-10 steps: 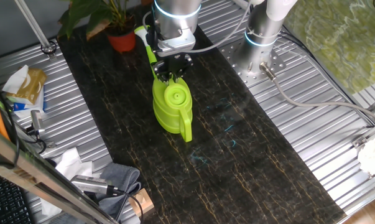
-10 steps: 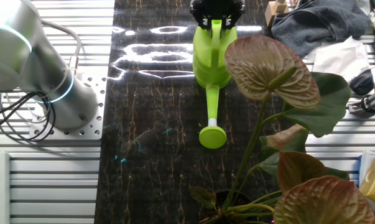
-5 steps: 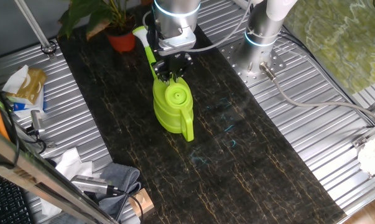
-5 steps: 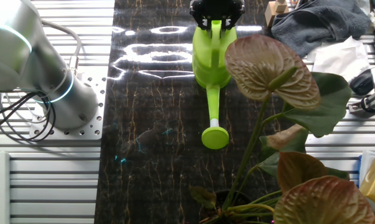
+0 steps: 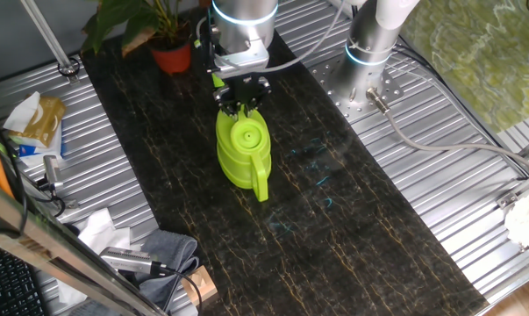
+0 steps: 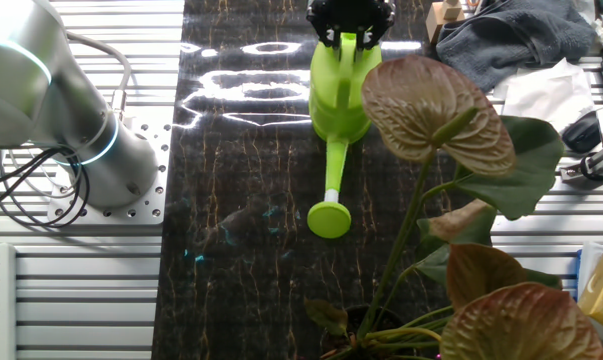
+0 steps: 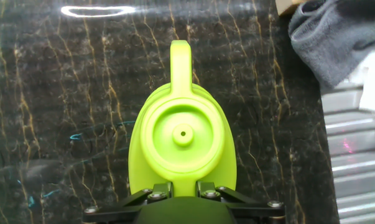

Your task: Water the plant

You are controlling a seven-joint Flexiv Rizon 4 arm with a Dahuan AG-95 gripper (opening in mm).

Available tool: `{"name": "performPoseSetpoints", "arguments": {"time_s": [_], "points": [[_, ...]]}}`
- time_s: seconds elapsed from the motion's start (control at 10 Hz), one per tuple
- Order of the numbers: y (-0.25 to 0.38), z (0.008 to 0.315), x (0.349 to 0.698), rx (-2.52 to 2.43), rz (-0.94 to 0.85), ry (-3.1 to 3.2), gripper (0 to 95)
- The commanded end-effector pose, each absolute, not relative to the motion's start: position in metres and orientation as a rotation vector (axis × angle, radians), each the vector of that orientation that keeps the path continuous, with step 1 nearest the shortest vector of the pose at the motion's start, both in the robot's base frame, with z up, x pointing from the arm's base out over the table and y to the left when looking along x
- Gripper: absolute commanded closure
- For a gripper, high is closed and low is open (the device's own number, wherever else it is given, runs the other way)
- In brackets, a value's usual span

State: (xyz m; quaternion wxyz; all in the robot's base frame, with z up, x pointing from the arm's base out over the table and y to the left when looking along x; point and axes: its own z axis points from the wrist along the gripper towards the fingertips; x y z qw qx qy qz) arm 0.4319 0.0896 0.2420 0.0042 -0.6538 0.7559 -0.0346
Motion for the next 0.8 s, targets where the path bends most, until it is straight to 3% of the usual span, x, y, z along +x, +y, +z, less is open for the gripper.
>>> {"name": "performPoseSetpoints", "arguments": {"time_s": [0.1,0.8], "points": [[0.0889,0.2443,0.4314,-2.049,-0.122,2.369,95.0],[0.0889,0.2443,0.4314,-2.071,-0.117,2.343,95.0]]}}
